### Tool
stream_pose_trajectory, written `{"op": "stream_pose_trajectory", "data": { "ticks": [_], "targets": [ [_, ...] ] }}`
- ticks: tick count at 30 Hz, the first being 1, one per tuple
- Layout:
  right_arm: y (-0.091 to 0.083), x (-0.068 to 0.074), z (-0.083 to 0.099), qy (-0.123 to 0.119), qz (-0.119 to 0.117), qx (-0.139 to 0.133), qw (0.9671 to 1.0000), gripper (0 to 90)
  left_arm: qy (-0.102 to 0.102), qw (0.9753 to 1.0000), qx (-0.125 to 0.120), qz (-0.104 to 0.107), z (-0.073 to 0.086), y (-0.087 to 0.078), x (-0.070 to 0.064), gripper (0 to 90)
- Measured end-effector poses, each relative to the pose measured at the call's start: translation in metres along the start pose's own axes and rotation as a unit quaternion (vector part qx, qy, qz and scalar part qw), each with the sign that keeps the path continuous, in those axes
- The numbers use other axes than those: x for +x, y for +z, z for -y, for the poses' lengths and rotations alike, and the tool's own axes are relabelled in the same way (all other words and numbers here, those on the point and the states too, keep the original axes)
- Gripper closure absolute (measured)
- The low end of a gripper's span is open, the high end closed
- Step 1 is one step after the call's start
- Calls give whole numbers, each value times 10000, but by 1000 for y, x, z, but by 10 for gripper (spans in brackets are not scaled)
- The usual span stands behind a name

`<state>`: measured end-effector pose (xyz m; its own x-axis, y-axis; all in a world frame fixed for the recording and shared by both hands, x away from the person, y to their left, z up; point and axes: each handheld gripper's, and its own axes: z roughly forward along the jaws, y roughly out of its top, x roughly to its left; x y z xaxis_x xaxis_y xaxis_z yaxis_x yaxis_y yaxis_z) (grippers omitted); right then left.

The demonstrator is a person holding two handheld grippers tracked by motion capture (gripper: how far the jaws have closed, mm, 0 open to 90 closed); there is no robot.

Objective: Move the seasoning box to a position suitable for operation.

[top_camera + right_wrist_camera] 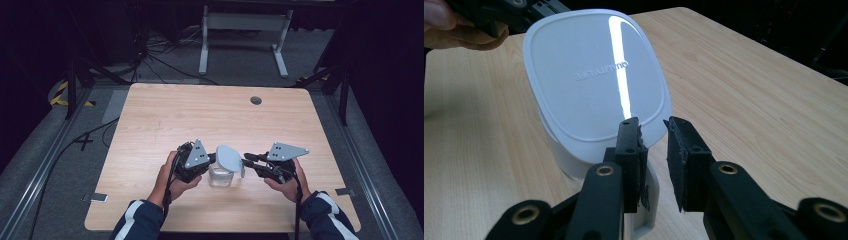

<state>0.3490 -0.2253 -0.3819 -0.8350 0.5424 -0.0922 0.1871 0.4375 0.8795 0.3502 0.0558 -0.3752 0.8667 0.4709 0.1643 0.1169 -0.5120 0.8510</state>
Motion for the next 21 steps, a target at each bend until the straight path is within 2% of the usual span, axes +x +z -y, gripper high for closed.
{"op": "stream_pose_trajectory", "data": {
  "ticks": [6,8,16,21],
  "targets": [
    [-11,-7,6,66,151,45,9999,726,81,9999,38,58,-15,6,-2,895],
    [-16,-9,8,77,205,64,9997,715,182,9997,123,82,-22,9,-3,895],
    [-31,-18,23,142,323,174,9992,663,358,9990,208,194,-42,19,-7,890],
    [-37,-20,28,175,410,205,9988,641,433,9983,329,225,-49,25,-9,890]
  ]
}}
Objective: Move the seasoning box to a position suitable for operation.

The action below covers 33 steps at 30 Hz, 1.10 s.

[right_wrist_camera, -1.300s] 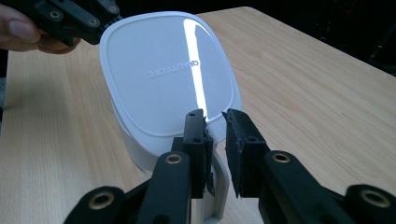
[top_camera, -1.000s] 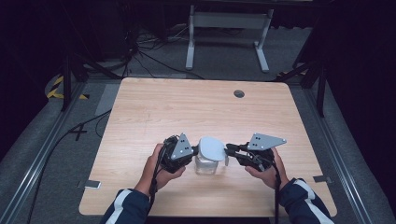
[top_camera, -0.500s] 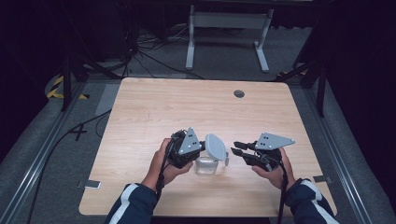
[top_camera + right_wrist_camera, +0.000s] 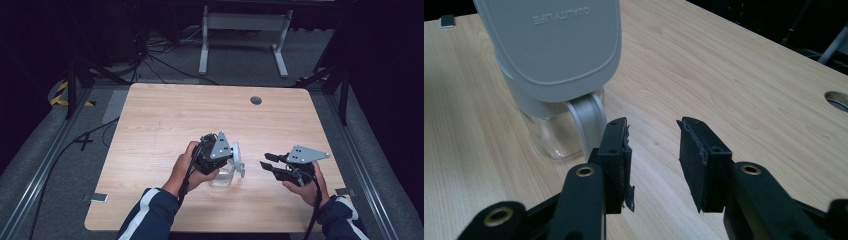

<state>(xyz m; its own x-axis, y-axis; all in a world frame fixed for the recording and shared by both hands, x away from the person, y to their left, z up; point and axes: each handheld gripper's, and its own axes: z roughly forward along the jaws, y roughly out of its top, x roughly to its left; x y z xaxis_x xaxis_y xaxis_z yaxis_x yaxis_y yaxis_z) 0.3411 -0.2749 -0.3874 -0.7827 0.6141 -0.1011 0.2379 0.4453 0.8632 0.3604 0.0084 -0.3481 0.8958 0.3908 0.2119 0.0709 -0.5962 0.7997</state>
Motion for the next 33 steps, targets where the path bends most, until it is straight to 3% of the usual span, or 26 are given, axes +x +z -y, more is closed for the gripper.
{"op": "stream_pose_trajectory", "data": {
  "ticks": [10,20,25,33],
  "targets": [
    [-9,-1,6,65,98,75,9999,627,214,9997,76,105,-11,8,-5,881],
    [-9,2,8,83,94,119,9998,615,105,9999,-9,-10,-4,-9,1,859],
    [-10,1,8,57,98,115,9999,600,60,9998,34,-173,10,-27,8,822],
    [-12,4,11,25,65,182,9998,591,-43,9988,160,-464,47,-54,14,800]
  ]
}}
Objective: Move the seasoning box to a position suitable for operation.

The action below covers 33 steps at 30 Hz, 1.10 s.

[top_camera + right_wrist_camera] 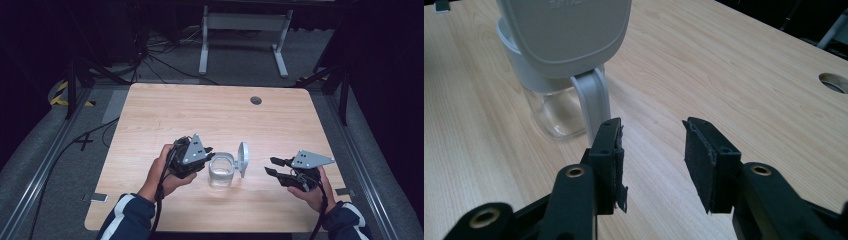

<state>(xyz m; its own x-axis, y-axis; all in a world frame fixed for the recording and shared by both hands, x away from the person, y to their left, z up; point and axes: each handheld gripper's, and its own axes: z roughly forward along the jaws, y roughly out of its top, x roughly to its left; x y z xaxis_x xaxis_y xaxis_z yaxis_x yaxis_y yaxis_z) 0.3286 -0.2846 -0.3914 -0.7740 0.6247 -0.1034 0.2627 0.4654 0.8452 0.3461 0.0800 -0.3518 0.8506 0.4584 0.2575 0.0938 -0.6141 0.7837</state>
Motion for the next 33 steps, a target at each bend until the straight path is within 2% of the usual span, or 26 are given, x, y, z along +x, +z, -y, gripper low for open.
{"op": "stream_pose_trajectory", "data": {
  "ticks": [2,3,4,7,12,16,22,24,28,29,33],
  "targets": [
    [-1,2,2,-40,12,56,10000,587,-109,9999,91,-43,9,-2,2,792],
    [-2,2,3,-79,22,63,9999,584,-150,9997,183,-117,20,-5,4,790],
    [-2,2,3,-79,22,63,9999,584,-150,9997,183,-117,20,-5,4,789],
    [-3,3,6,-114,23,128,9998,577,-274,9990,315,-164,36,-7,7,785],
    [-5,3,12,-142,74,261,9995,552,-307,9971,644,-249,58,-10,9,764],
    [-7,2,18,-244,132,371,9989,537,-393,9958,779,-275,73,-12,9,742],
    [-12,0,28,-301,248,546,9977,518,-504,9942,900,-292,92,-15,8,690],
    [-14,-2,32,-300,270,591,9974,512,-523,9932,987,-316,98,-16,8,670],
    [-18,-5,38,-240,355,640,9970,495,-599,9926,1011,-288,109,-17,9,622],
    [-21,-8,42,-244,412,686,9965,480,-639,9924,1023,-260,116,-19,9,577],
    [-26,-13,51,-184,504,727,9959,467,-737,9912,1072,-233,128,-21,9,516]
  ]
}}
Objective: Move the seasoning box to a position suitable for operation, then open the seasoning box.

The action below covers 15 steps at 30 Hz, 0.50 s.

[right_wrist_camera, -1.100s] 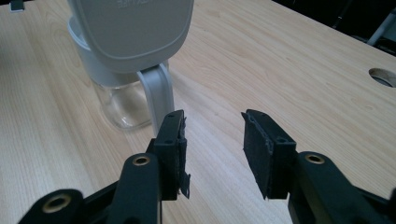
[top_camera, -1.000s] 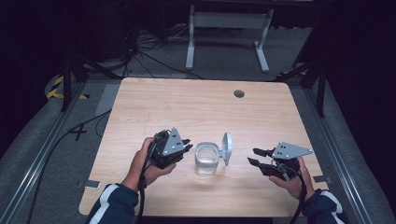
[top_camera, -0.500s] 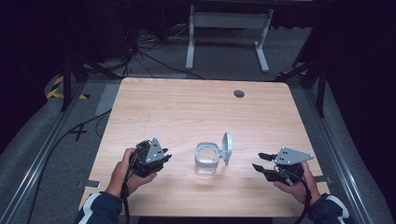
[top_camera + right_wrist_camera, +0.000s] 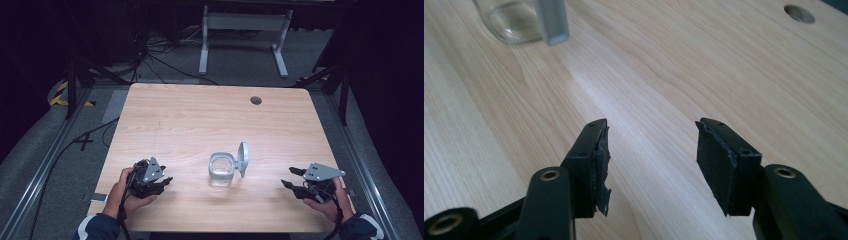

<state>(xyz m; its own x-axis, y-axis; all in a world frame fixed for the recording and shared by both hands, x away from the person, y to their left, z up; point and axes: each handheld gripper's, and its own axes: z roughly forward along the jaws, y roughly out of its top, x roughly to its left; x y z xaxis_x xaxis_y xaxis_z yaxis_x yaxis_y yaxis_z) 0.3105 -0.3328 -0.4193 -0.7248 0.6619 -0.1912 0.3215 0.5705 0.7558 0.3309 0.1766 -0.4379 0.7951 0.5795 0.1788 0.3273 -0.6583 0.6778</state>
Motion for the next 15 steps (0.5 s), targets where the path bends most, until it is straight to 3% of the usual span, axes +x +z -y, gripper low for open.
{"op": "stream_pose_trajectory", "data": {
  "ticks": [6,7,11,15],
  "targets": [
    [-7,-10,20,234,201,93,9995,443,-162,9998,116,10,23,0,3,400],
    [-10,-13,27,296,224,146,9992,432,-142,9998,151,-6,26,0,4,332],
    [-12,-17,35,328,290,194,9989,401,-258,9993,233,155,39,3,8,278],
    [-12,-21,46,433,298,294,9982,387,-451,9986,103,268,48,6,12,230]
  ]
}}
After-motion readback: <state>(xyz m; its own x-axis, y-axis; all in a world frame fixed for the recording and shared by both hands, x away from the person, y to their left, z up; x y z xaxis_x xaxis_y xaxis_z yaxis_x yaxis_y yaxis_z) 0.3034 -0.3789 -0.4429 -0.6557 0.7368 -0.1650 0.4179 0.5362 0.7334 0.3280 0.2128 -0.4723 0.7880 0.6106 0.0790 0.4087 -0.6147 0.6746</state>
